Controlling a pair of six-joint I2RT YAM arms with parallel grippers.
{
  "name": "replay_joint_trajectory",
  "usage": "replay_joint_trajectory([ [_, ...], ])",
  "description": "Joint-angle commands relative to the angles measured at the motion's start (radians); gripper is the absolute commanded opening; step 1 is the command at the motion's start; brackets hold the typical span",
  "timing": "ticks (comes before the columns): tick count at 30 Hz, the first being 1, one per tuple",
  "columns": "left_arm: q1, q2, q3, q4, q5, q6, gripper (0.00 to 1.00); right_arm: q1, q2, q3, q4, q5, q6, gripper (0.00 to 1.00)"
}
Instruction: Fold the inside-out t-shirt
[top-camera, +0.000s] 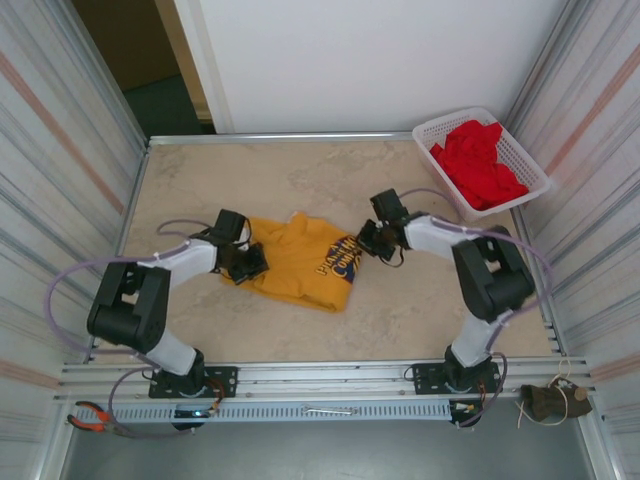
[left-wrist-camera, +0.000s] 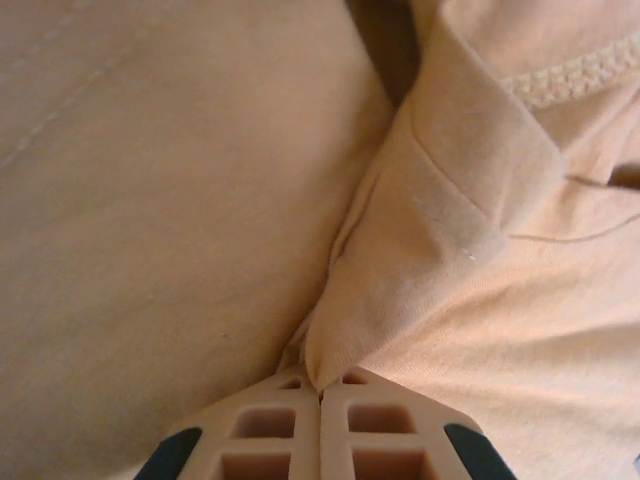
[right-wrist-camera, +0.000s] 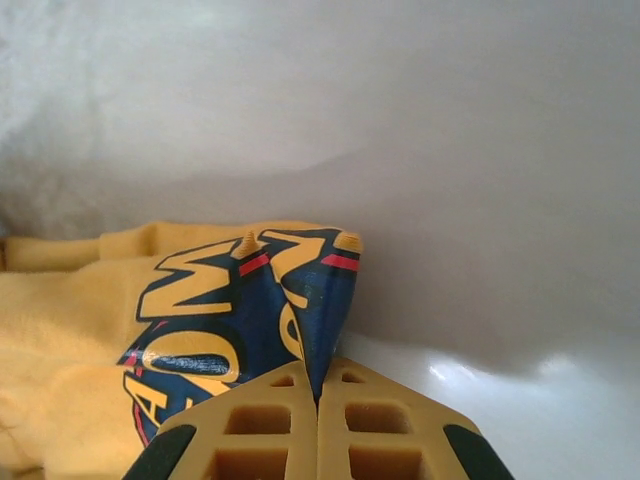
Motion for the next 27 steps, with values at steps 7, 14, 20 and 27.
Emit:
replay_joint_trajectory([
  [7,-0.009,0.174,0.253,-0.106,0.069,0.189,0.00,0.283,-0.496,-0.366,-0.282,0.371,0.419,0.10],
  [14,0.016,0.183,0.375,-0.208,0.063,0.324,0.00,0.363,-0.651,-0.207,-0.509,0.573,0.349,0.70],
  [20,0.016,0.166,0.418,-0.264,0.056,0.381,0.00,0.051,-0.447,-0.044,-0.179,0.153,-0.220,0.72],
  [27,0.015,0.163,0.383,-0.256,0.026,0.381,0.00,0.014,0.029,0.308,-0.171,-0.117,-0.392,0.69],
])
